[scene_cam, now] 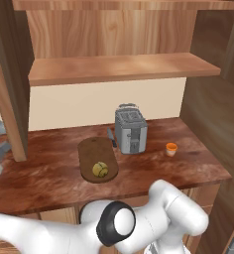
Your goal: Pick the bread, place it on the cutting board, pick the jam, place it on the counter, and close the cabinet.
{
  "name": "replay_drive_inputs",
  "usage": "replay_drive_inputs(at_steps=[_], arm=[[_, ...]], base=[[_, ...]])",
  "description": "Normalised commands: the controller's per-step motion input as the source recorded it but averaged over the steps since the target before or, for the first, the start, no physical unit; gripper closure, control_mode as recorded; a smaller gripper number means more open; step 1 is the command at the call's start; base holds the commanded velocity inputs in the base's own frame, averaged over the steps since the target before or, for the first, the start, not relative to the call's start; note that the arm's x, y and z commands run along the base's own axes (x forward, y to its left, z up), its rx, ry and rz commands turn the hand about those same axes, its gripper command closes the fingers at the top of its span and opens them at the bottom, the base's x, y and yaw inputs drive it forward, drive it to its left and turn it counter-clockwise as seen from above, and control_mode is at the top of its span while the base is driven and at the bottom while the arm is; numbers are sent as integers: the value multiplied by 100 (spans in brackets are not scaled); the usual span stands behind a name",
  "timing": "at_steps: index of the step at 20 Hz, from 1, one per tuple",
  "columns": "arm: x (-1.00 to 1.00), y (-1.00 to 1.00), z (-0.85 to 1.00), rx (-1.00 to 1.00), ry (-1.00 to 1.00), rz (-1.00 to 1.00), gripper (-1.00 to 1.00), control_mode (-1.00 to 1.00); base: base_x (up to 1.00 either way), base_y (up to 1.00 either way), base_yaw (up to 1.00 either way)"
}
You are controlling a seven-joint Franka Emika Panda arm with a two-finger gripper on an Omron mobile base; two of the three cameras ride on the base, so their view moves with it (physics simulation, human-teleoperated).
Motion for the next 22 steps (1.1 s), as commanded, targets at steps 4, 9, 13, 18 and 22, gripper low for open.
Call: replay_drive_inputs(at_steps=[4,9,13,18,22], arm=[[0,-1,0,0,0,0,-100,-100],[0,-13,0,0,0,0,-100,-100],[0,-23,0,0,0,0,-100,-100],[4,-19,0,0,0,0,-100,-100],[3,-26,0,0,0,0,-100,-100]], base=[[0,0,0],[0,0,0],[0,0,0],[0,0,0],[0,0,0]])
